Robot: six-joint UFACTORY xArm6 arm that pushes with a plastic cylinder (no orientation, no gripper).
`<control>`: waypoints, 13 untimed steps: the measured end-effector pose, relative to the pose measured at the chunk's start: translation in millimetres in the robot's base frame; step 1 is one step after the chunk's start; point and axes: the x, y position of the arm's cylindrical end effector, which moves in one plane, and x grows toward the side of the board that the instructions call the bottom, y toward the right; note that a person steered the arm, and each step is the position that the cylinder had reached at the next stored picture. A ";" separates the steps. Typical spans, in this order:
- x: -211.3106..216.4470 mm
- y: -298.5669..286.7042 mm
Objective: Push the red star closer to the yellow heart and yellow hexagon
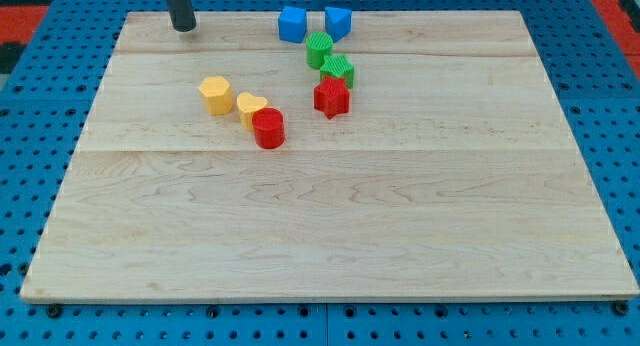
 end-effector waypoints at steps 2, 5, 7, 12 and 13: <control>0.0 -2.6; 0.0 -45.5; 19.7 -42.2; 102.4 102.6; 112.8 142.8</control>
